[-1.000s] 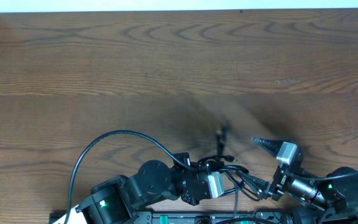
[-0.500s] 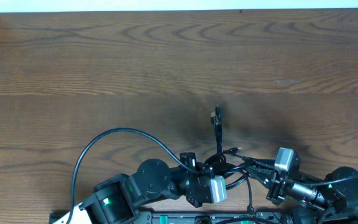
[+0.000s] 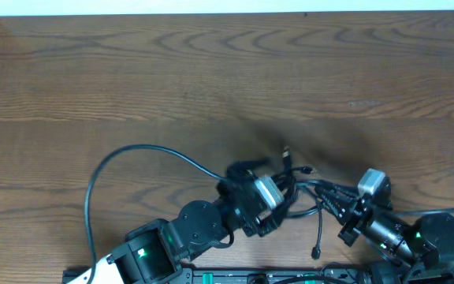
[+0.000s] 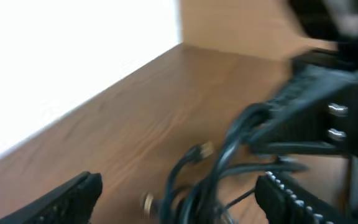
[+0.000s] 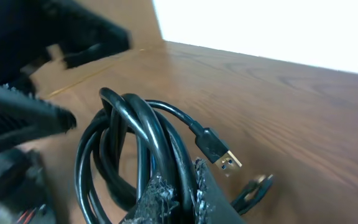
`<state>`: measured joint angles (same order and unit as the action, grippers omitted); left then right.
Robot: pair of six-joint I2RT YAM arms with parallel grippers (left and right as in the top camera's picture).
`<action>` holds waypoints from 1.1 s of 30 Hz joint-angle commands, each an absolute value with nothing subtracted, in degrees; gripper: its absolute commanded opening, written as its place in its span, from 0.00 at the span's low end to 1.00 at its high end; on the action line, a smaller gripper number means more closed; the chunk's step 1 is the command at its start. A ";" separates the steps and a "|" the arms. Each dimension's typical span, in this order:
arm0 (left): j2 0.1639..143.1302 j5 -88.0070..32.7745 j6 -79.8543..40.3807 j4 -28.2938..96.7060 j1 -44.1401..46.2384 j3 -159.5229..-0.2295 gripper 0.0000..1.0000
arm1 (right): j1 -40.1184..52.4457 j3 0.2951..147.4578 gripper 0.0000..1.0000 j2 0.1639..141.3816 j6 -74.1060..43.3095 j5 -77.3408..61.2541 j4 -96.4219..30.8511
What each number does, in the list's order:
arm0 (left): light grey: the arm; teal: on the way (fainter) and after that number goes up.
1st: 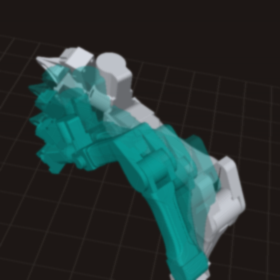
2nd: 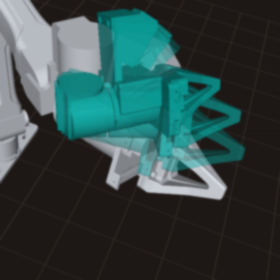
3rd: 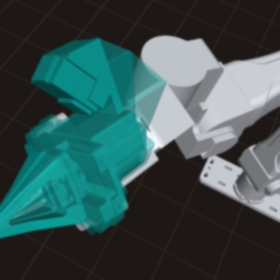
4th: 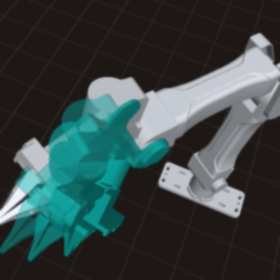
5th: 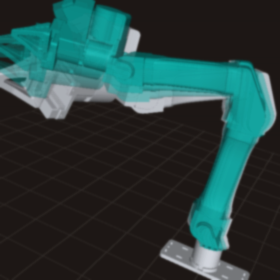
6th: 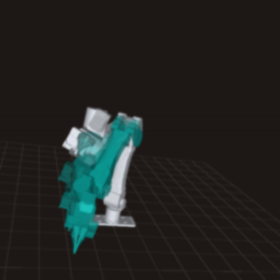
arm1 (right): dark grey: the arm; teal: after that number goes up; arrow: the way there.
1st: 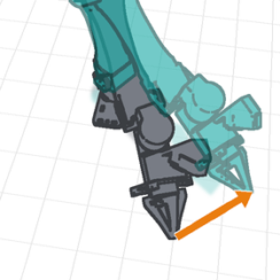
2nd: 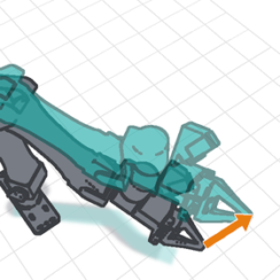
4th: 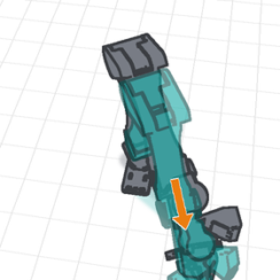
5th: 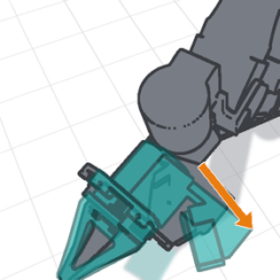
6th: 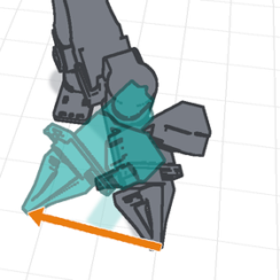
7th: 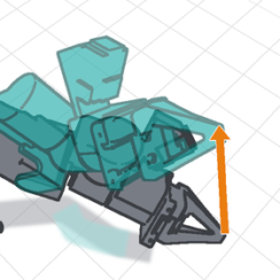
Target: Untangle cables
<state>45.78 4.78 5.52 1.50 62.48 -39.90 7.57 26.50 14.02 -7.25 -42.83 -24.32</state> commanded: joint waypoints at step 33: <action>45.34 10.48 -20.21 8.56 62.54 -41.52 0.97 | 7.55 26.57 0.01 14.00 -16.08 -47.55 -15.88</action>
<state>45.52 10.76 -20.25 8.80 62.48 -39.92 7.57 26.39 14.15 -15.53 -42.39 -16.91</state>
